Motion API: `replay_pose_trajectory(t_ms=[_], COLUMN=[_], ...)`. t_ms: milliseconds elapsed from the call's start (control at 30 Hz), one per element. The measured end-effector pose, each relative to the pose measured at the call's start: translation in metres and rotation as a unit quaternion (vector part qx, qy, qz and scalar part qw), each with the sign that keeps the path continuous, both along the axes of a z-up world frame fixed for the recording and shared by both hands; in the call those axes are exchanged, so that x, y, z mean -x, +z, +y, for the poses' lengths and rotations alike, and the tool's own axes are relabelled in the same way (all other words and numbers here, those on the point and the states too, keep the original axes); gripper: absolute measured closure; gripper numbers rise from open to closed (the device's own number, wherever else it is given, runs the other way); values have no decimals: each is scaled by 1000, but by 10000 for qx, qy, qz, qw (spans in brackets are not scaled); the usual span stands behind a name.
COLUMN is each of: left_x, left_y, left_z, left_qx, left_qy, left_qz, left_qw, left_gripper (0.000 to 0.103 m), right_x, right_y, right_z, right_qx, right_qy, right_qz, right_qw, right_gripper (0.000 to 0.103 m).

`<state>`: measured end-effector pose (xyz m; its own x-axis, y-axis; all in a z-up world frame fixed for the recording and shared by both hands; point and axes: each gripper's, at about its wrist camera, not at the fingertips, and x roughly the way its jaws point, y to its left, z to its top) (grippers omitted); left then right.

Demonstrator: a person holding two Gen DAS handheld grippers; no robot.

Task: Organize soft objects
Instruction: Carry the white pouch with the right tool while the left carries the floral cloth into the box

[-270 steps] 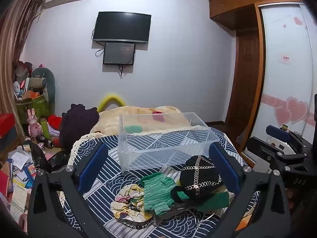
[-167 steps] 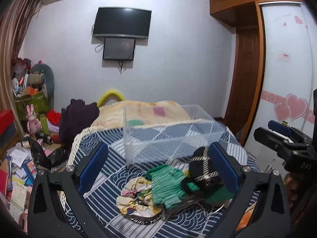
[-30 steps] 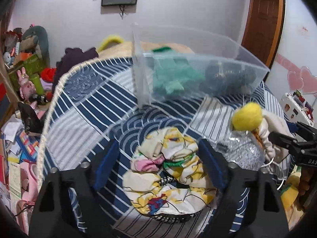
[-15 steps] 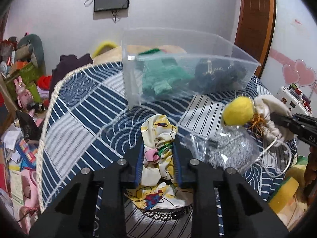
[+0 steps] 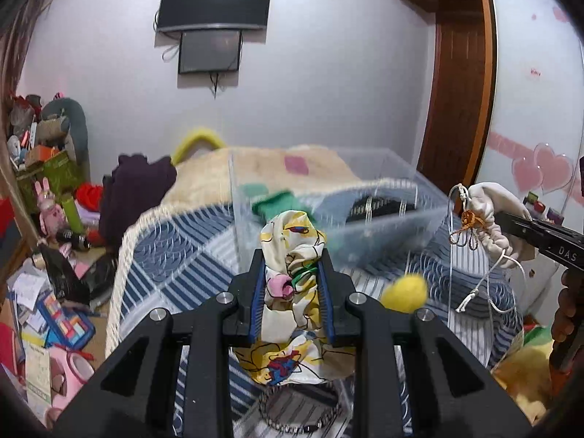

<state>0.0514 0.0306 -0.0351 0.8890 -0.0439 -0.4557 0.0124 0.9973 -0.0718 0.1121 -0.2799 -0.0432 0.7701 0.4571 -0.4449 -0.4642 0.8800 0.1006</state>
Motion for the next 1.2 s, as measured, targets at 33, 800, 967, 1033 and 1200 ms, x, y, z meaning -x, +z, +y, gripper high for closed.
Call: replay_pose_trajectory(t_ms=[33,800,967,1033,1200], left_x=[-1,-93,-118,-128,-147], left_y=[4,35,15,7,-12], left_z=[1,-2,-5,-6,-6], left_qx=[2,228,184,189,180], left_qy=[-3,-124,-88,-95,-120], left_qz=[-46,9,316,457,785], left_qw=[10000,9997,9993,9987,9967], left_gripper=[77,77,77,77,77], right_x=[-1,-56,-75,-82,-94], right_y=[5,27,7,-1,-17], right_z=[3,81,97,101,104], right_qx=[55,369,649,750,853], right_qy=[14,424,474,486,542], right_qz=[-93,-385,-58,86,460], right_qw=[9999,9977,9967,9960,9938], right_gripper=[91,90,90,90,90])
